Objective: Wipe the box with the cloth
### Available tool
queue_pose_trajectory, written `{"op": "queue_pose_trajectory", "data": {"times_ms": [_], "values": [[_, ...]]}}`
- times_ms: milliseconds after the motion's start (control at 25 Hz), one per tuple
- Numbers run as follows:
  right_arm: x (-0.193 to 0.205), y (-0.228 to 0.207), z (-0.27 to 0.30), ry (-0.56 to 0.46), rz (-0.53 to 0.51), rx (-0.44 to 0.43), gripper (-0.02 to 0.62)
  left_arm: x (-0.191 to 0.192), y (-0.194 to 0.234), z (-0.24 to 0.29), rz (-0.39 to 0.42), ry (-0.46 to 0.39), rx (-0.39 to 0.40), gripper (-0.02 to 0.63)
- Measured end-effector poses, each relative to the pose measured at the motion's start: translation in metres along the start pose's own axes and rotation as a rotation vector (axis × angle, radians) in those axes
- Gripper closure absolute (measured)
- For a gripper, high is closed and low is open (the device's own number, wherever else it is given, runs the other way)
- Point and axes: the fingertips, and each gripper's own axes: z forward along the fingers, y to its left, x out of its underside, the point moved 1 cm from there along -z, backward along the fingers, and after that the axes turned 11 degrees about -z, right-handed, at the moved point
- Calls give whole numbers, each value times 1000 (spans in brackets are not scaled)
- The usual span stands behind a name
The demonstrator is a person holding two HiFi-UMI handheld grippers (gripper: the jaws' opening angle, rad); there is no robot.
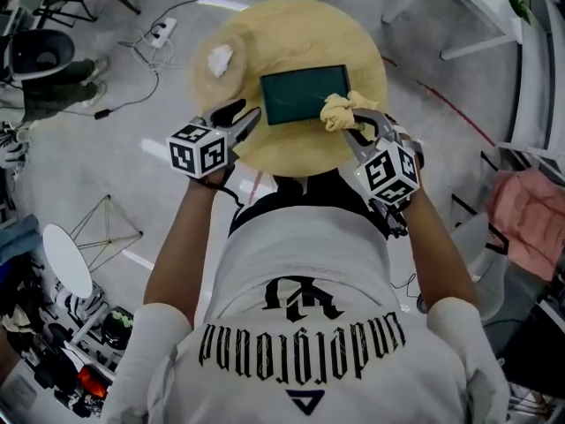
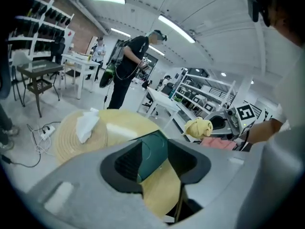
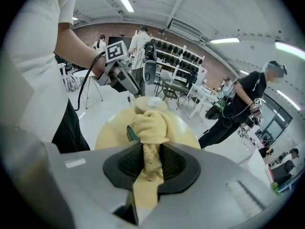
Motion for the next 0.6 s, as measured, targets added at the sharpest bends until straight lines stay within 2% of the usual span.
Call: {"op": "queue_pose_trajectory", "data": {"times_ms": [200, 320, 600], "values": [[-39, -25, -39, -62, 18, 70, 525, -40, -43, -34, 110, -80, 13, 475], [-58, -30, -60, -101, 54, 103, 525, -45, -66, -55, 176, -94, 16, 487], [-107, -51, -91, -199, 102, 168, 525, -82, -91, -105, 244, -242, 7, 547]]}}
